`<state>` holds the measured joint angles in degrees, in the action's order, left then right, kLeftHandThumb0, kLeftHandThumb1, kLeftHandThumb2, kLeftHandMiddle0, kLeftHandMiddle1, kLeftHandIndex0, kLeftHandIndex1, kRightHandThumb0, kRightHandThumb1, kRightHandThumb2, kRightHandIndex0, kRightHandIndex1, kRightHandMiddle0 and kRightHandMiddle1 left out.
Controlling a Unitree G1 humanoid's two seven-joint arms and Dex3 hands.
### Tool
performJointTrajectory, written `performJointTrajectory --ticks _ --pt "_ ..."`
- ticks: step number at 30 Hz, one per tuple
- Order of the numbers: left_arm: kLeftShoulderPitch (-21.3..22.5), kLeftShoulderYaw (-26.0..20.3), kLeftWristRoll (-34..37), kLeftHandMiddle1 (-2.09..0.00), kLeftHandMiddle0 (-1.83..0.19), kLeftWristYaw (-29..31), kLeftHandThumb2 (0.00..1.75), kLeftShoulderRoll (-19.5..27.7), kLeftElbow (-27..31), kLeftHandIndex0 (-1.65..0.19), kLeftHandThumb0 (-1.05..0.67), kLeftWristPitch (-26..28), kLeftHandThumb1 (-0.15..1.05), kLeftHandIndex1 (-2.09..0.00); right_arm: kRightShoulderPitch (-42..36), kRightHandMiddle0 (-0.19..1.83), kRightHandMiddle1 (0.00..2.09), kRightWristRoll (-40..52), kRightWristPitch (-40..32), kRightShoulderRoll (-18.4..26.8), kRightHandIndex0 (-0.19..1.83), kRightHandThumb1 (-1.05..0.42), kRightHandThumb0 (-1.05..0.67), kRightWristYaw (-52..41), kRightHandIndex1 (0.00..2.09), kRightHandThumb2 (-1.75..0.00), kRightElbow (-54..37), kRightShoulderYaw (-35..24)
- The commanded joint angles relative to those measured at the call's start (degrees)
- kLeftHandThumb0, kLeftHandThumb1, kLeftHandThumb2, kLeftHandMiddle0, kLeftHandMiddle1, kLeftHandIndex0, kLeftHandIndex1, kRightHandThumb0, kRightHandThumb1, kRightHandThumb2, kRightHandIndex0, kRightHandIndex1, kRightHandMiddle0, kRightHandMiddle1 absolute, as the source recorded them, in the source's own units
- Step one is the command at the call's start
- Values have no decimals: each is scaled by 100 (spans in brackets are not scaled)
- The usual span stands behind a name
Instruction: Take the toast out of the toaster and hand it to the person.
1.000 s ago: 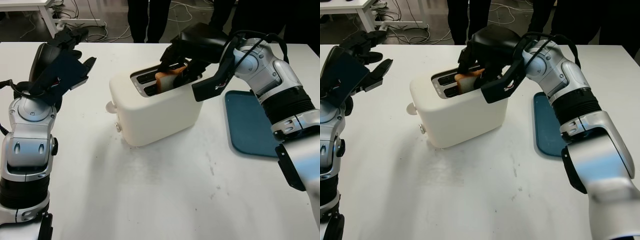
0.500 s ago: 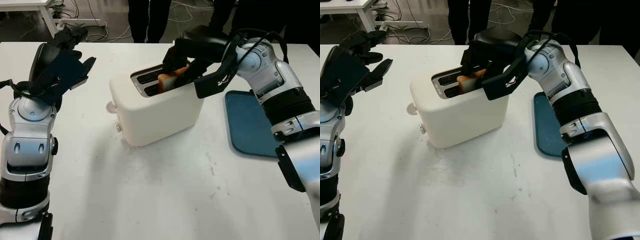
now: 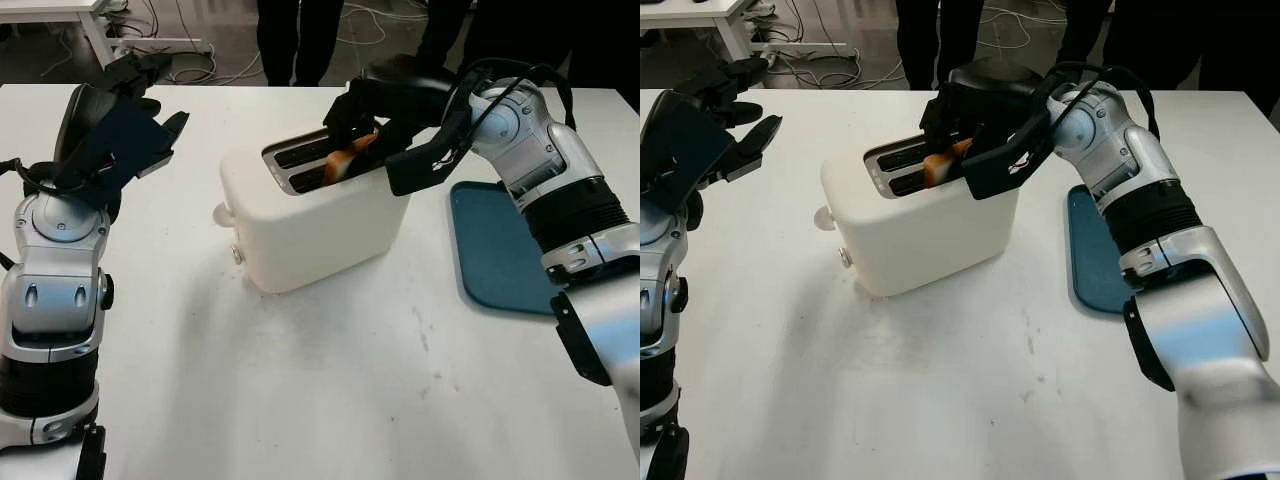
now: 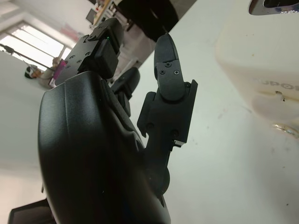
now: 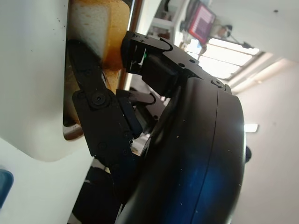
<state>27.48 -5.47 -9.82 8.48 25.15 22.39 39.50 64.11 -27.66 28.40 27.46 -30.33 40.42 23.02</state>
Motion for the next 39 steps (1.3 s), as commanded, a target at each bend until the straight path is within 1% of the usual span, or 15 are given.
performJointTrajectory --ticks 1,8,13,16,18,19,20,21,22,23,25,29,34,37,39 --pt "-21 -40 -31 -82 -8 -57 47 -12 18 -36 -36 -112 92 -17 -325 100 89 -222 -45 -25 101 -76 -55 -118 114 -1 232 225" --pt "-70 -13 -100 -84 -9 -90 47 17 6 -37 -37 -202 92 -17 -283 91 82 -613 160 17 98 -88 -62 -19 112 -2 467 710" --pt "-80 -52 -39 -84 -9 -90 47 -6 -13 -37 -37 -252 92 -17 -268 96 60 -679 420 62 104 -91 -68 22 92 -1 549 873" --pt "-82 -57 -32 -84 -8 -90 47 -1 -36 -36 -37 -289 92 -16 -226 102 58 -808 645 121 106 -92 -70 169 99 -4 583 1003" --pt "-75 -73 -12 -85 -8 -104 46 -33 -46 -37 -38 -286 92 -17 -199 103 65 -978 825 177 105 -92 -72 380 111 -11 572 1106" --pt "-74 -69 -19 -85 -8 -108 46 -37 -48 -37 -38 -290 92 -16 -193 105 68 -1071 938 206 106 -92 -71 545 113 -13 574 1153" --pt "-80 -45 -52 -85 -8 -104 46 -11 -48 -37 -39 -306 92 -17 -199 107 76 -1123 1038 220 109 -92 -66 711 119 -16 598 1176" --pt "-82 -43 -55 -86 -9 -92 47 -3 -44 -38 -39 -298 92 -17 -200 103 93 -1154 1133 227 109 -92 -62 864 130 -18 634 1183" --pt "-79 -51 -46 -86 -8 -89 47 -11 -37 -38 -39 -271 92 -17 -201 95 125 -1171 1209 229 105 -92 -58 1000 151 -23 667 1183" --pt "-80 -53 -47 -86 -8 -88 46 -11 -32 -37 -40 -264 92 -17 -199 87 154 -1201 1270 234 106 -92 -54 1154 165 -29 693 1185" --pt "-82 -52 -44 -86 -8 -80 46 -7 -29 -37 -39 -265 92 -17 -170 84 169 -1194 1385 232 108 -92 -49 1387 172 -37 772 1159" --pt "-93 -29 -63 -86 -7 -66 47 22 -30 -37 -39 -304 92 -16 -35 79 174 -1080 1428 203 107 -92 -45 1524 174 -46 919 1032" --pt "-79 -28 -60 -87 -8 -63 48 16 -25 -38 -38 -263 92 -16 211 76 175 -1001 1337 229 103 -92 -46 1620 175 -49 951 814" --pt "-78 -35 -50 -86 -6 -74 47 2 -40 -36 -38 -271 92 -16 385 72 175 -918 1283 239 96 -92 -47 1623 175 -53 1013 659" --pt "-83 -17 -73 -87 -7 -80 47 17 -51 -37 -38 -297 92 -16 501 71 174 -868 1231 233 94 -92 -48 1681 175 -51 1100 545"
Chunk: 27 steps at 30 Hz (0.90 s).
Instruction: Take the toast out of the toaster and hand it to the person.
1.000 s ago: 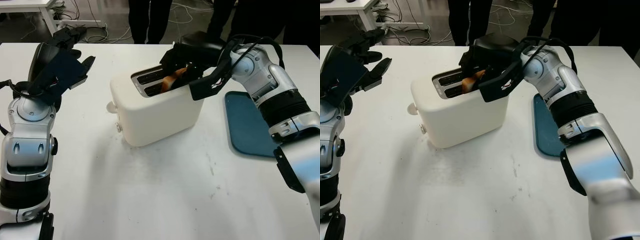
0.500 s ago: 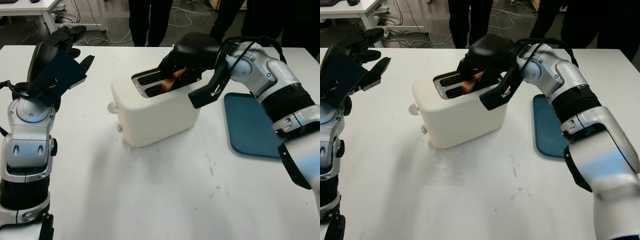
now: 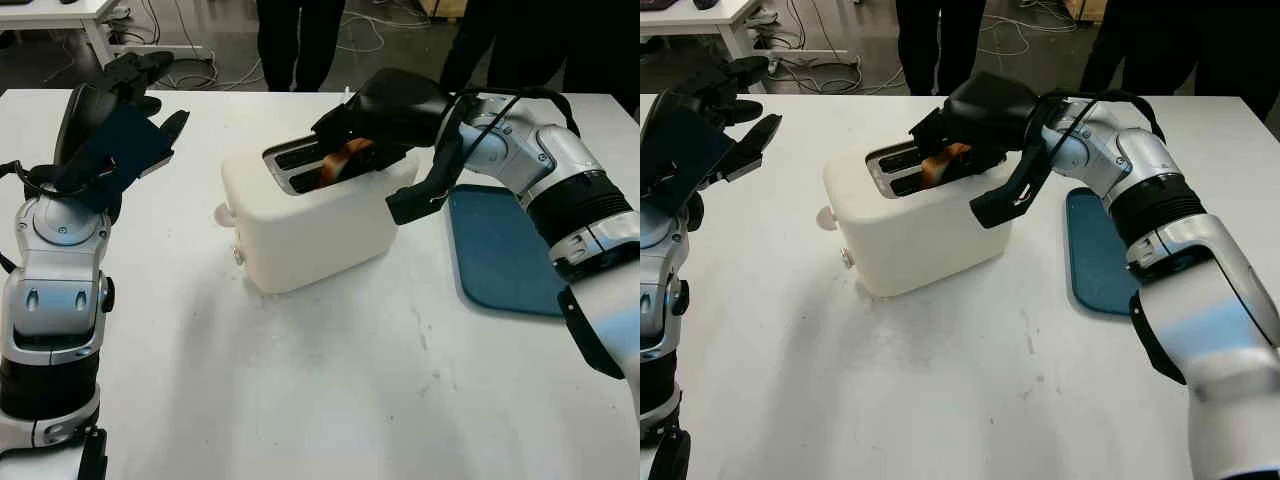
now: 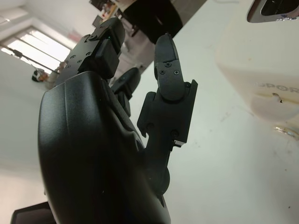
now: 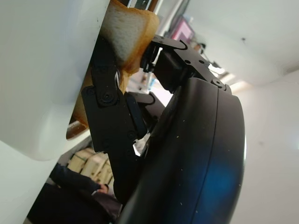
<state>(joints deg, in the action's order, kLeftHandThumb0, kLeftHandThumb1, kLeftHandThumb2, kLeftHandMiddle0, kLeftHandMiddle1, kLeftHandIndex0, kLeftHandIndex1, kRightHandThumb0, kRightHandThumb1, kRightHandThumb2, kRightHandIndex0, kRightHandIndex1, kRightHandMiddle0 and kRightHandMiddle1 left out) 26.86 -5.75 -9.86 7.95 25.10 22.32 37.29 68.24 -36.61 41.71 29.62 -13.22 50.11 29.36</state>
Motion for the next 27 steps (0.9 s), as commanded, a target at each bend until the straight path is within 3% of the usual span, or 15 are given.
performJointTrajectory --ticks 1,12,14,18,27 --pt "-11 4 -56 -87 -7 -23 47 11 -35 -38 -38 -37 92 -16 148 70 175 54 -116 14 94 -92 -48 -3 175 -51 181 -149" --pt "20 -9 -32 -85 -7 -3 48 10 -26 -36 -35 22 92 -15 772 64 174 475 -120 -4 90 -92 -45 68 175 -49 997 -832" --pt "21 0 -43 -85 -6 -2 47 19 -27 -36 -35 22 92 -15 887 67 159 594 -59 14 85 -92 -45 59 175 -52 1174 -956" --pt "30 26 -63 -84 -6 13 48 41 -11 -36 -35 60 92 -14 1046 65 173 883 -27 18 86 -92 -46 45 175 -49 1531 -1251" --pt "37 18 -52 -84 -6 -6 47 19 -13 -36 -35 78 92 -14 1161 78 175 1675 -429 -98 101 -92 -54 -562 175 -50 1854 -1914"
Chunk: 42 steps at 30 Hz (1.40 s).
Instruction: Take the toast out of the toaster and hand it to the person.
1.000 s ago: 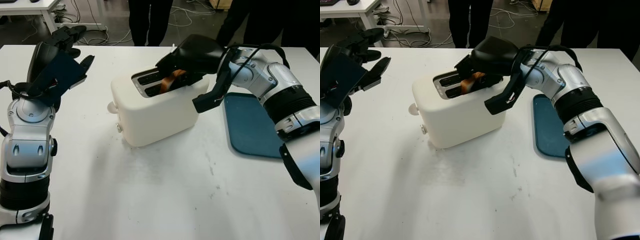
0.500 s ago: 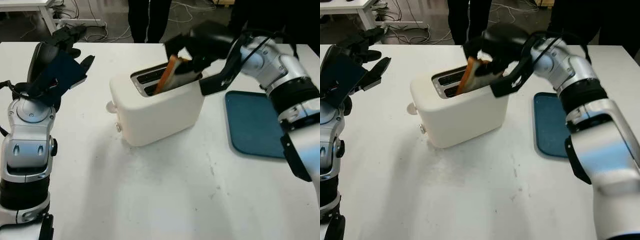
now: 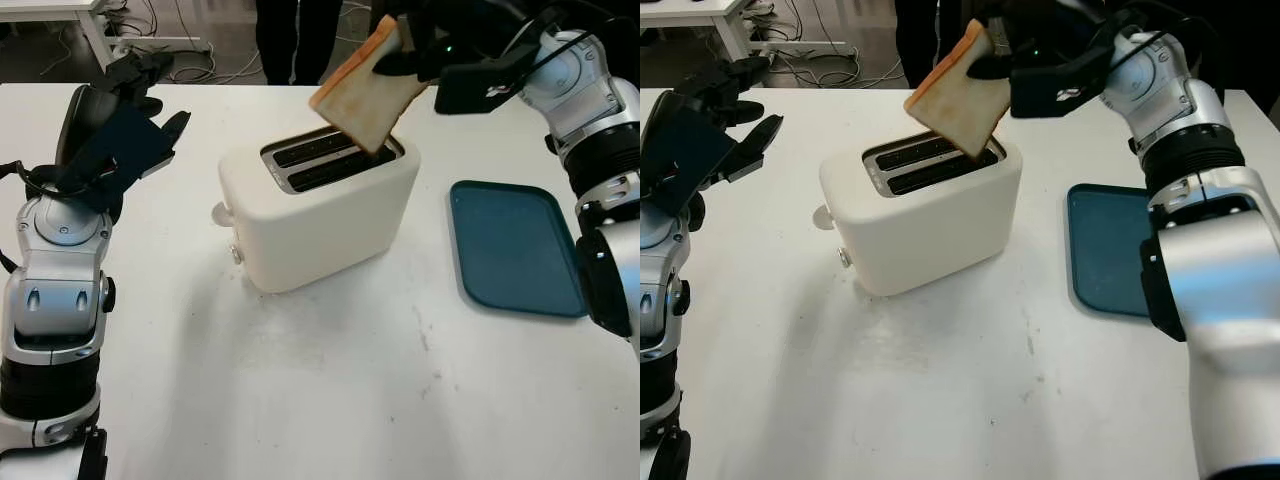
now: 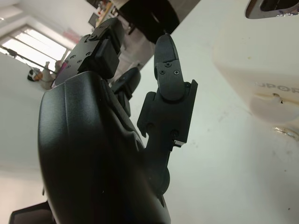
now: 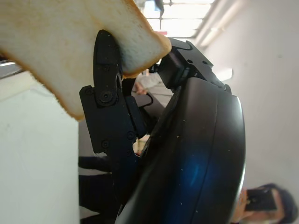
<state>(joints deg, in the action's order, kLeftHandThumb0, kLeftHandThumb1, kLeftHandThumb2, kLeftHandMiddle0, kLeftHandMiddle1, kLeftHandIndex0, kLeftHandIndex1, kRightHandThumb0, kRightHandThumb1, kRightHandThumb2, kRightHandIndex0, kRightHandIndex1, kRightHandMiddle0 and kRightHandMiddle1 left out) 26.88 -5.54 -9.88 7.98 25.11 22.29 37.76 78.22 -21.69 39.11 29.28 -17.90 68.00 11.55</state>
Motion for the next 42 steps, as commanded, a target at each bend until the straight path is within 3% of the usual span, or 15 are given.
performJointTrajectory --ticks 1,15,22,34,42 --pt "27 -12 -46 -84 -6 -25 47 2 -19 -36 -34 9 92 -14 171 80 175 294 -297 -89 104 -92 -56 -153 175 -48 76 -223" --pt "-94 -48 -48 -85 -8 -21 46 37 -53 -39 -41 -167 92 -14 168 78 175 1490 -1901 -48 100 -92 -48 -157 175 -45 377 -1459" --pt "-96 -72 -23 -86 -9 -43 47 -23 -64 -39 -41 -186 92 -14 -11 69 175 1235 -2251 56 92 -92 -47 952 175 -40 556 -1404" --pt "-87 -50 -45 -85 -9 -12 48 -26 -40 -39 -38 -125 92 -13 -214 65 175 963 -3060 -176 94 -92 -39 1911 175 -40 733 -1250" --pt "-83 -40 -55 -85 -9 -10 48 -14 -41 -40 -37 -142 92 -13 -443 42 173 903 -3200 -277 73 -92 -30 2343 175 -37 770 -1271"
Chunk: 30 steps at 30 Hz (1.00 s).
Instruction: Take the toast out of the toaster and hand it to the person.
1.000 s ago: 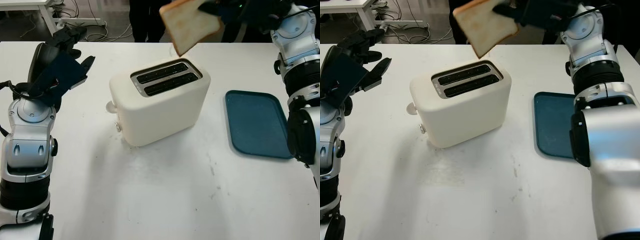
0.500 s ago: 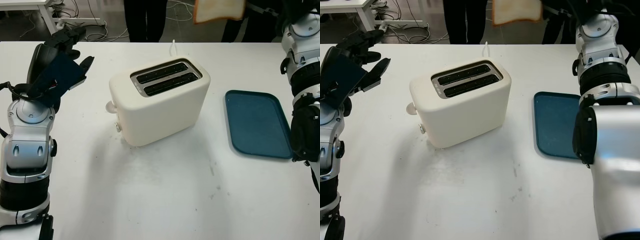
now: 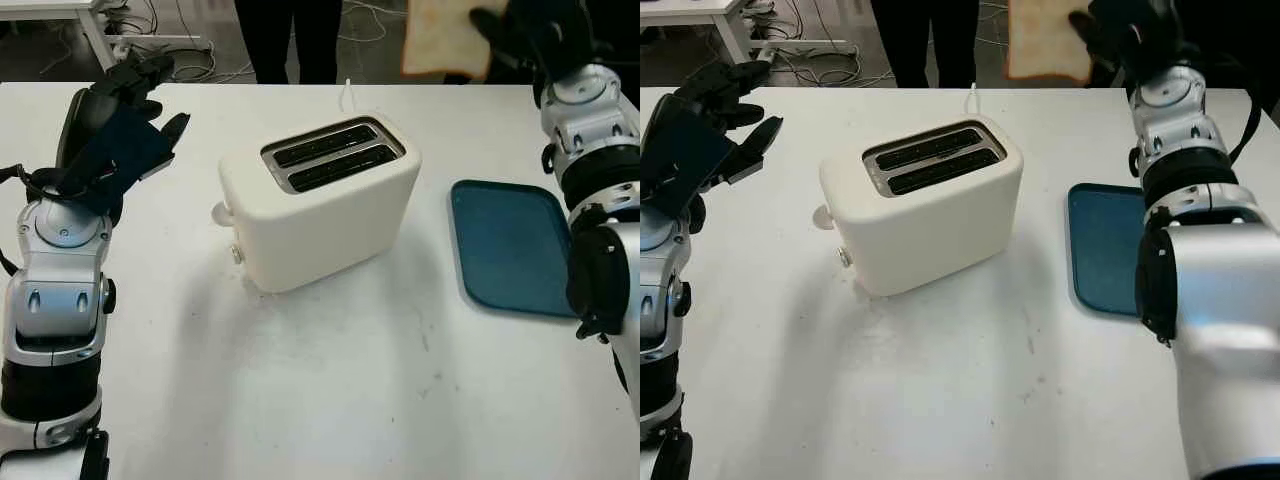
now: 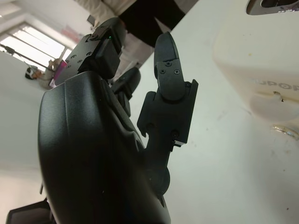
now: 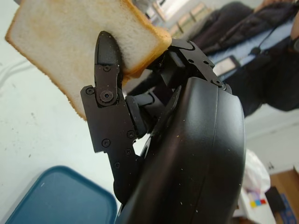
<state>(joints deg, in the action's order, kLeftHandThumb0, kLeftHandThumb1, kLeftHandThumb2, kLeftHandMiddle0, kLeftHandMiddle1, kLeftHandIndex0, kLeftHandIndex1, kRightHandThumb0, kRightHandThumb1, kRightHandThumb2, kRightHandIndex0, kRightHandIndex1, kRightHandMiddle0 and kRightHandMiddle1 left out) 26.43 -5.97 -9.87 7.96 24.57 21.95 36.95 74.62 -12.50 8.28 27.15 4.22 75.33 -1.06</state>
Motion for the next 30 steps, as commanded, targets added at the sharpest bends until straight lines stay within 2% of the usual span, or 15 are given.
performJointTrajectory --ticks 1,2,4,8,18,19,20,23,30 --pt "-37 7 -59 -85 -9 0 48 51 -17 -39 -37 -71 92 -13 -102 40 165 -27 -134 -79 65 -92 -30 171 175 -37 37 -1" --pt "-34 16 -69 -85 -9 7 47 67 -27 -39 -38 -72 92 -13 -119 40 163 -1 -163 -97 63 -92 -30 169 175 -36 43 -23" --pt "-28 26 -78 -85 -9 11 47 80 -39 -39 -39 -71 92 -13 -134 41 172 34 -231 -136 67 -92 -25 180 175 -35 52 -56" --pt "-23 27 -59 -86 -9 19 47 92 -54 -40 -38 -113 92 -14 -166 43 174 135 -257 -220 81 -92 -25 137 175 -37 33 -157" --pt "7 52 -61 -85 -9 22 47 99 -39 -40 -38 -67 92 -13 -261 35 175 151 -146 -342 77 -92 -29 105 175 -39 23 -211" --pt "5 54 -63 -86 -10 20 47 102 -45 -40 -38 -90 92 -13 -285 36 156 170 -87 -356 71 -92 -28 77 175 -39 18 -224" --pt "5 55 -64 -86 -10 18 46 104 -53 -41 -38 -100 92 -13 -303 37 149 189 -50 -368 69 -92 -27 52 175 -39 14 -239" --pt "3 71 -90 -86 -9 24 47 137 -83 -40 -38 -116 92 -13 -343 31 170 331 3 -422 73 -92 -22 -42 175 -40 9 -373" --pt "13 64 -73 -86 -10 26 47 136 -89 -41 -37 -96 92 -13 -328 31 175 412 -105 -505 72 -92 -27 -76 175 -43 7 -499"
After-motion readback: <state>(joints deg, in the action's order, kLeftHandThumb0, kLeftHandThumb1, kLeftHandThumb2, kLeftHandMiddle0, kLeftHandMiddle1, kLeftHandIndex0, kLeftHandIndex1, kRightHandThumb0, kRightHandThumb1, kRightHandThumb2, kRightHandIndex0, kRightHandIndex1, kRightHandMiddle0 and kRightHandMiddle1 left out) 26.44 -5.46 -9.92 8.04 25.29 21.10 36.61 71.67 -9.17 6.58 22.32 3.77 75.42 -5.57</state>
